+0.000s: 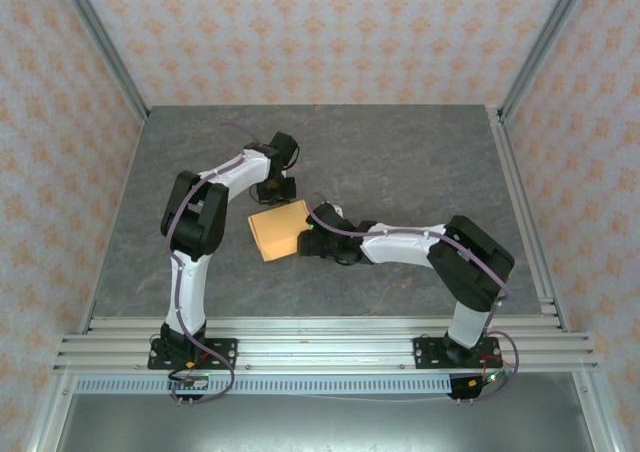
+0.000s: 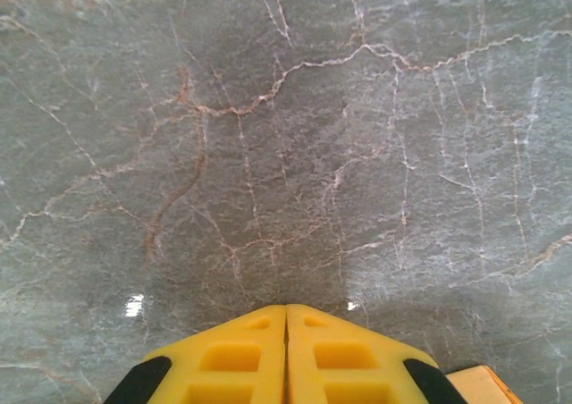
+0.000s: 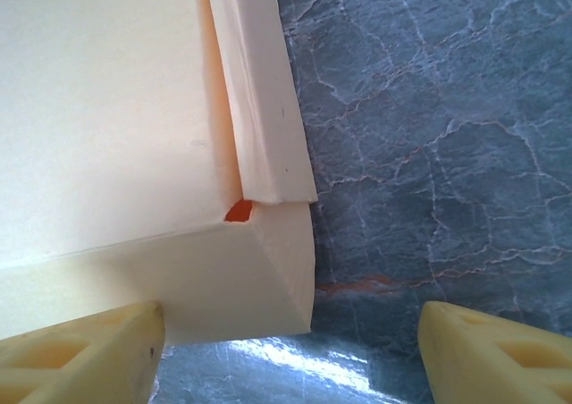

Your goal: Fold the paper box

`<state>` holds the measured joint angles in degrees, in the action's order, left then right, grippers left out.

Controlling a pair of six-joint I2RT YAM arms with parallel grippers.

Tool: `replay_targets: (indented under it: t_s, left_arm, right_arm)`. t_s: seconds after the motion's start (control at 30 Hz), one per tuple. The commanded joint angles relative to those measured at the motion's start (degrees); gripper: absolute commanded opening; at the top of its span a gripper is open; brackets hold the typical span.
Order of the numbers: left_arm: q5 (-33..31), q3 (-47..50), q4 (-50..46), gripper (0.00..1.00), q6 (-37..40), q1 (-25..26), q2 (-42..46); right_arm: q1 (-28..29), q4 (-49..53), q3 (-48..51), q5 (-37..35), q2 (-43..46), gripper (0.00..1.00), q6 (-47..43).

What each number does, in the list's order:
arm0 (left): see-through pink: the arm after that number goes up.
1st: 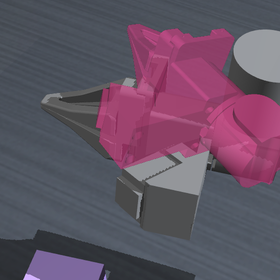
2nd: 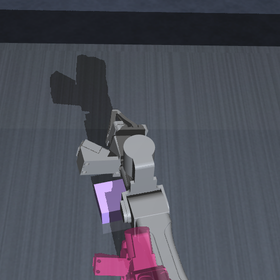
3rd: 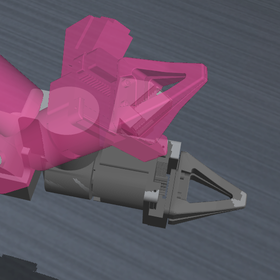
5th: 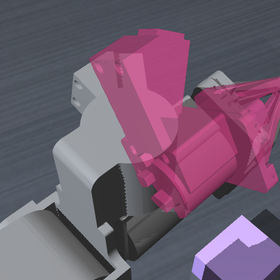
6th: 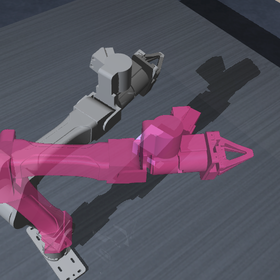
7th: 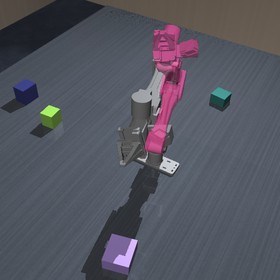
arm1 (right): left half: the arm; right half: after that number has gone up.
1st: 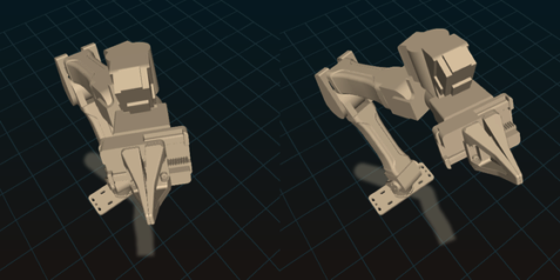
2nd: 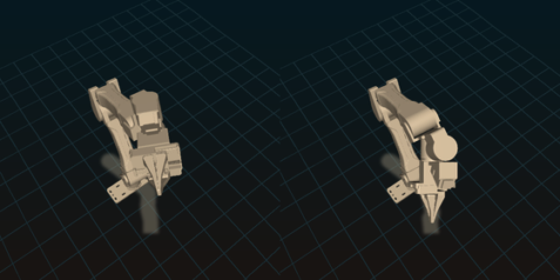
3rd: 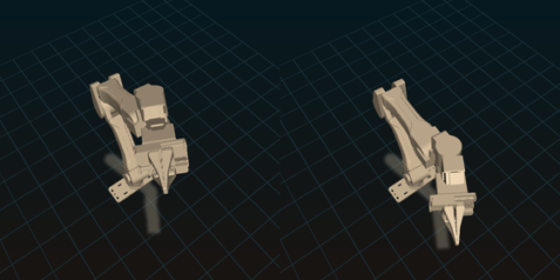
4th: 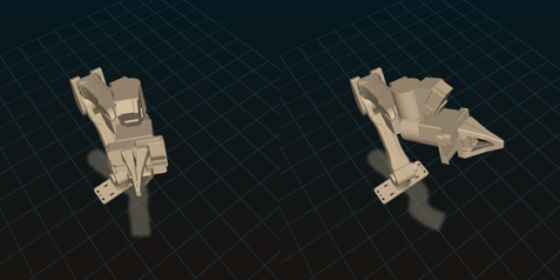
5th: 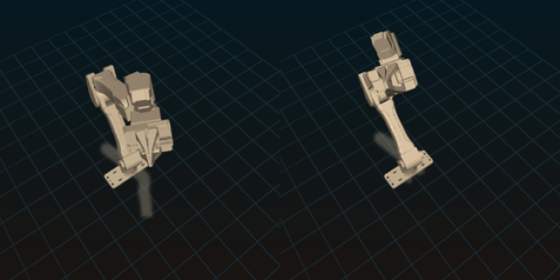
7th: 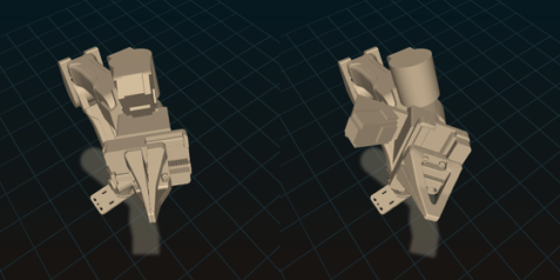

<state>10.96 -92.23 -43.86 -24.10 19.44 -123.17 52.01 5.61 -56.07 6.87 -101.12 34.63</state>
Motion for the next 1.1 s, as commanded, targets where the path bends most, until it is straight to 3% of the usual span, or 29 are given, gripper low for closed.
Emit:
replay_targets:
  t_s: [0.0, 0.8, 1.07]
  left_arm:
    - [2.06, 0.82, 0.43, 0.07, -0.33, 0.2, -4.09]
    - [3.59, 3.41, 1.76, 0.0, -0.68, 0.42, -4.35]
    - [3.63, 3.32, 1.32, 0.0, -0.65, 0.42, -3.9]
  right_arm:
    - [-0.24, -0.49, -1.93, -1.69, -1.41, 0.75, -0.79]
    - [-0.29, -1.99, -4.8, -2.19, -5.62, 0.74, -1.49]
    - [-0.28, -3.38, -4.69, -3.22, -7.5, 0.61, -0.98]
